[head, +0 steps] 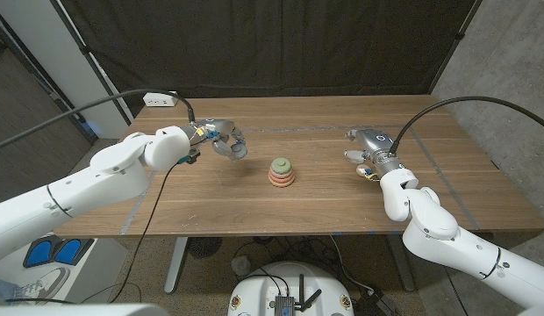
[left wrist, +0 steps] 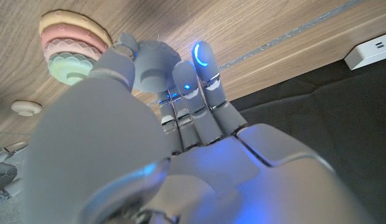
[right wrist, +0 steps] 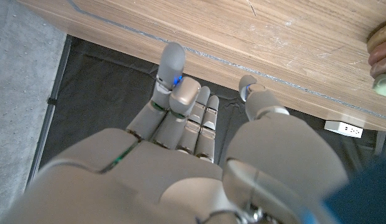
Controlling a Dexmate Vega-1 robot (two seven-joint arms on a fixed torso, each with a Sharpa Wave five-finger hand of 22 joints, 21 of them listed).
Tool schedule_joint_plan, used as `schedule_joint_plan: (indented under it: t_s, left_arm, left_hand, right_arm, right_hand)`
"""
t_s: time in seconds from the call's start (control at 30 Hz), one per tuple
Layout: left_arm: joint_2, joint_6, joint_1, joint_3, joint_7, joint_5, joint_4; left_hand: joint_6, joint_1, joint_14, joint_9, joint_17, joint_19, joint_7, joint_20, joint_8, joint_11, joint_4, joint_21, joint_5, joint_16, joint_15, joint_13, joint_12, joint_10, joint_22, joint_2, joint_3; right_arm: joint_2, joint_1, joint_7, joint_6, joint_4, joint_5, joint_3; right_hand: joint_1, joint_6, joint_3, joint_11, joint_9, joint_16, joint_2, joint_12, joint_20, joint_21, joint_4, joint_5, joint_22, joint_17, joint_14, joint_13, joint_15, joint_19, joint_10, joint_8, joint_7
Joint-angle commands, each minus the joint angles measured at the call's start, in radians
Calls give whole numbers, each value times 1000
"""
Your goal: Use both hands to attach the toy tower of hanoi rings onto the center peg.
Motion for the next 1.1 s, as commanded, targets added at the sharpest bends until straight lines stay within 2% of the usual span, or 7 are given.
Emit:
schedule_joint_plan:
  t_s: [0.03,0.63,1.1]
  left_arm:
    - [-62,-67,-50,37,-28,29,39]
    - [-137,-179,-105,70,-64,29,105]
    - [-193,-227,-155,106,-107,39,149]
  left_hand:
    - [9,9,4,5,4,5,1,-134,-1,-109,1,7,4,2,-50,100,-4,122,4,11,-1]
    - [13,11,4,7,5,4,-1,-134,-15,-111,2,8,4,0,-50,108,-19,127,5,13,-5]
    - [17,15,7,13,16,4,-1,-134,-23,-112,2,9,4,3,-50,114,-30,132,5,15,-6]
  right_arm:
    - [-1,0,-5,-4,2,8,0]
    - [-12,-12,-21,-15,-3,26,9]
    - [-21,-22,-30,-31,-14,35,12]
  right_hand:
    - [0,7,1,1,2,5,7,-1,-82,6,1,5,3,4,7,2,-43,3,4,5,-4]
    - [-1,8,1,1,2,7,8,0,-82,5,1,6,3,4,7,3,-43,3,7,5,-3]
    - [-1,8,2,0,2,8,8,-1,-82,5,1,7,2,5,7,4,-43,3,8,4,-3]
